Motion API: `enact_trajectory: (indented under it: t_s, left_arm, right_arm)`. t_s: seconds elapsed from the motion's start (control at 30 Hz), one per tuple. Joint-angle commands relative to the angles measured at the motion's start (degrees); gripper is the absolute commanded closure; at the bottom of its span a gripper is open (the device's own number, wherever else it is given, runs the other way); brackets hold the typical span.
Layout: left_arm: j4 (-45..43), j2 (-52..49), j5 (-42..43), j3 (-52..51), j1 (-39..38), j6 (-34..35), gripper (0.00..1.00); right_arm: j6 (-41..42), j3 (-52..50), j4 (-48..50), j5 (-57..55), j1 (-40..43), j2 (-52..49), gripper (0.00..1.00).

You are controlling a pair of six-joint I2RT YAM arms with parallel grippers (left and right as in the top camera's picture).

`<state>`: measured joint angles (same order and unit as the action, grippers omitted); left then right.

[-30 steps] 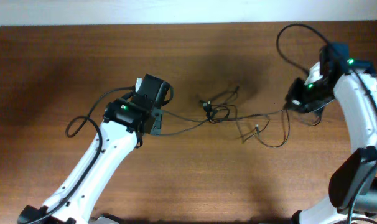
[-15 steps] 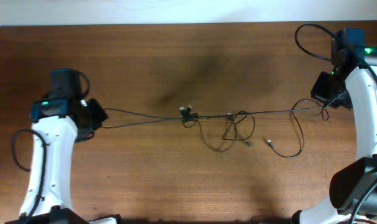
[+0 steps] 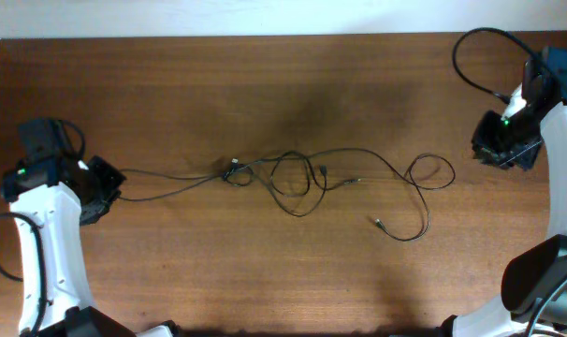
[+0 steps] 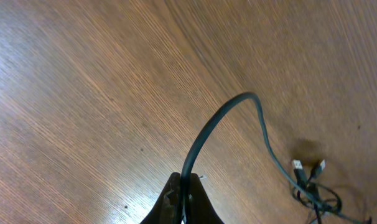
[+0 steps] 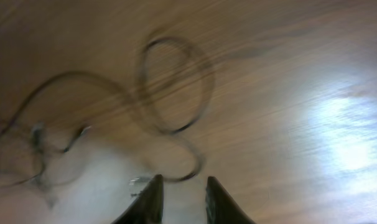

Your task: Untangle cables

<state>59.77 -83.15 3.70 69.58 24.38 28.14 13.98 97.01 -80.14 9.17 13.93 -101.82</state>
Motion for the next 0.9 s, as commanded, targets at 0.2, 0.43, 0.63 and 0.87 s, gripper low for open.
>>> enact_trajectory:
  t_s: [0.2, 0.43, 0.63, 0.87]
  left_arm:
    - [-1.42, -0.92, 0.70, -2.19, -9.97, -6.58, 0.13]
    - [12.48, -0.90, 1.46, 10.43, -15.08, -14.43, 0.00]
    - [8.57, -3.74, 5.77, 11.45, -22.77, -14.56, 0.88]
    - [7.89, -16.24, 7.56, 11.45, -30.84, -20.04, 0.92]
  right_arm:
    - [-8.22, -3.91, 1.44, 12.04, -13.75, 0.20, 0.36]
    - [-7.96, -7.87, 5.18, 12.07, -19.87, 0.20, 0.27]
    - [-7.54, -8.24, 7.37, 13.40, -20.72, 0.20, 0.38]
    - [-7.54, -8.26, 7.37, 14.64, -20.74, 0.20, 0.50]
